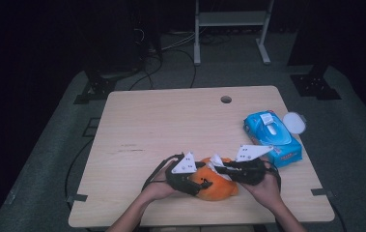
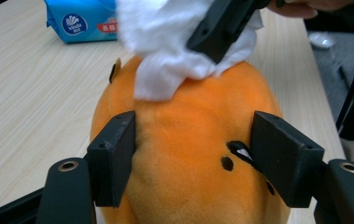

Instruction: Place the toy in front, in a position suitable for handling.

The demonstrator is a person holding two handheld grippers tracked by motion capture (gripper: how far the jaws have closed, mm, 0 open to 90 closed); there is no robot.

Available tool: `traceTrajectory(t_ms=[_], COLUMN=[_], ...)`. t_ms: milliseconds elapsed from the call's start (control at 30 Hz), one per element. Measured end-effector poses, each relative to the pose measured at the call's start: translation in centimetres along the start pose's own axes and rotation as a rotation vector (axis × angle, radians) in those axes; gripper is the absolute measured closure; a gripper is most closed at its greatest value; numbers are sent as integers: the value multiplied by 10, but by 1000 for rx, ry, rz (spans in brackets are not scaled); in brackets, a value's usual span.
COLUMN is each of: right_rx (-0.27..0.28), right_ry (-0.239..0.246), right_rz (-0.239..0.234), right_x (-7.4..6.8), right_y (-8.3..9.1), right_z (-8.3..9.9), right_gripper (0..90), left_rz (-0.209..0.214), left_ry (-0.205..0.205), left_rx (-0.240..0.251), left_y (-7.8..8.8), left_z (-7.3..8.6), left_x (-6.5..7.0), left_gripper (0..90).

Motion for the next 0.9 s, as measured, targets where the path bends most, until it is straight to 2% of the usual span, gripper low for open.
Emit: traceTrajectory(t_ms=[33, 167, 267, 333, 367, 433, 467, 533, 567, 633, 667, 733, 767, 800, 867, 900], right_rx=[-4, -16, -28, -26, -20, -8, 2, -12, -14, -17, -22, -26, -27, -28, -19, -12], right_ry=[3, -33, -71, -85, -84, -52, -33, -7, -9, -21, -17, -30, -44, -57, -71, -59], right_rz=[3, 14, 50, 62, 62, 55, 32, 33, 32, 36, 49, 67, 65, 68, 73, 79], right_x=[0, 12, 26, 29, 27, 18, 11, 6, 7, 11, 14, 20, 23, 27, 28, 27], right_y=[-1, -1, 2, 4, 4, 3, 1, -3, -4, -4, -4, -2, -1, 0, 1, 2], right_z=[0, 5, 13, 13, 11, 6, 3, 2, 2, 5, 7, 10, 11, 12, 10, 8], right_gripper=[804, 804, 804, 805, 805, 804, 804, 804, 805, 806, 806, 806, 806, 806, 806, 807], left_rz=[4, 15, 16, 13, 13, 12, 11, 8, 7, 26, 27, 14, 19, 22, 24, 24], left_ry=[5, 21, 24, 17, 13, 7, 8, 13, 20, 33, 38, 62, 90, 99, 105, 101], left_rx=[2, 23, 27, 17, 15, 12, 11, 16, 25, 33, 31, 18, 14, 20, 22, 25], left_y=[1, 2, 1, 1, 0, 0, 0, 0, 1, 5, 7, 10, 11, 12, 11, 10], left_z=[1, 3, 3, 2, 1, 1, 1, 1, 1, -2, -3, -1, 2, 3, 4, 2], left_x=[-1, -3, -3, -3, -3, -3, -3, -3, -3, -4, -5, -9, -11, -12, -12, -11], left_gripper=[321, 327, 327, 326, 325, 324, 323, 315, 305, 226, 179, 147, 149, 187, 251, 272])
Point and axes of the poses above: each handheld gripper's, and its own axes: y roughly backward along the jaws, z roughly out of its underside, x roughly to its right, the point moved 7 cm from there along -y, roughly forward along the jaws, and after that the axes turned 11 degrees about z, right-handed, at the moved point
